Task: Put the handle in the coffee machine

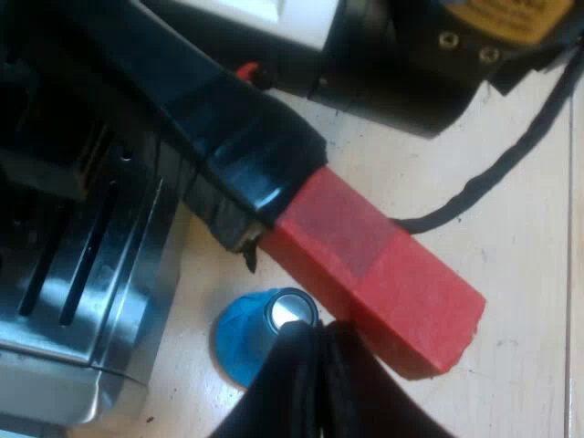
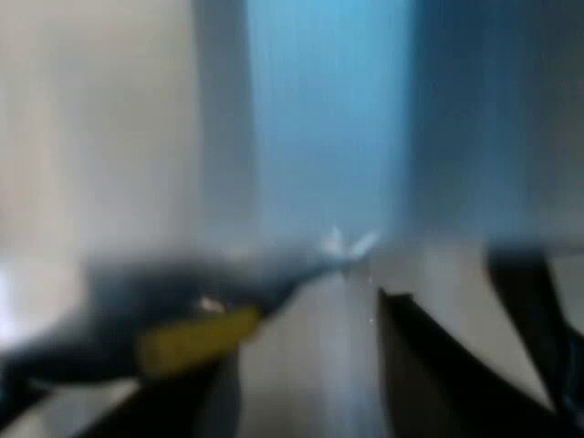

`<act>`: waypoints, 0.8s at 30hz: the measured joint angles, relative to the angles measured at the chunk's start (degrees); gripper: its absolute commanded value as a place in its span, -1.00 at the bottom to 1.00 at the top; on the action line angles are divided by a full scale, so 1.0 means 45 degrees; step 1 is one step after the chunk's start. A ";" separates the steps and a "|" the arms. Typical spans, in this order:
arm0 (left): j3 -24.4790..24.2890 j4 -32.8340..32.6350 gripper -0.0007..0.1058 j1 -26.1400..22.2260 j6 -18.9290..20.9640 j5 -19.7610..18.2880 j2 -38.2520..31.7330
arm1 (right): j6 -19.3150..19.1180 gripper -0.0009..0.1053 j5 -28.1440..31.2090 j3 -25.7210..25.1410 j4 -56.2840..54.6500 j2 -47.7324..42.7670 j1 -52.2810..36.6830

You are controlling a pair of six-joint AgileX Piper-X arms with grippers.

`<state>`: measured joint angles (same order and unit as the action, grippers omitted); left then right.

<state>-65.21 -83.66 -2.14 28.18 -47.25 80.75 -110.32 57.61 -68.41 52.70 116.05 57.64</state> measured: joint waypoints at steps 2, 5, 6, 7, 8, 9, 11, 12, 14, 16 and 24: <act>0.0027 -0.0022 -0.98 0.0004 0.0000 -0.0215 0.0000 | 0.0061 0.00 0.0183 0.0000 -0.0640 -0.0199 0.0005; 0.0036 -0.0052 -0.98 0.0004 0.0000 -0.0379 -0.0063 | 0.0674 0.00 0.0199 -0.0023 -0.1992 -0.0553 0.0040; 0.0067 -0.0052 -0.98 0.0004 0.0000 -0.0443 -0.0148 | 0.0876 0.00 0.0238 -0.0021 -0.2438 -0.0699 0.0040; 0.0064 -0.0052 -0.98 0.0004 0.0000 -0.0495 -0.0239 | 0.1012 0.00 0.0252 -0.0021 -0.2718 -0.0783 0.0040; 0.0064 -0.0052 -0.98 0.0004 0.0000 -0.0496 -0.0368 | 0.1102 0.00 0.0242 -0.0021 -0.2898 -0.0864 0.0062; 0.0064 -0.0093 -0.98 0.0037 0.0000 -0.0825 -0.0526 | 0.1367 0.00 0.0242 -0.0021 -0.3514 -0.1009 0.0050; 0.0064 -0.0260 -0.98 0.0069 0.0000 -0.1221 -0.0742 | 0.1764 0.00 0.0100 -0.0021 -0.4558 -0.1320 0.0125; 0.0092 -0.0420 -0.98 0.0138 0.0000 -0.1365 -0.0842 | 0.1930 0.00 0.0017 -0.0021 -0.4964 -0.1483 0.0143; 0.0196 -0.0523 -0.98 0.0193 0.0000 -0.1521 -0.0894 | 0.2224 0.00 -0.0343 -0.0021 -0.5680 -0.1698 0.0134; 0.0441 -0.0522 -0.98 0.0192 -0.0052 -0.1542 -0.0912 | 0.2895 0.00 -0.0745 -0.0021 -0.6627 -0.2052 0.0174; 0.0833 -0.0448 -0.98 0.0162 -0.0057 -0.1733 -0.1798 | 0.3751 0.00 -0.1847 0.0940 -0.7661 -0.3176 0.0368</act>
<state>-61.47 -85.68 -1.41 27.93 -55.04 72.66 -93.44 49.30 -64.18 18.22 101.76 59.30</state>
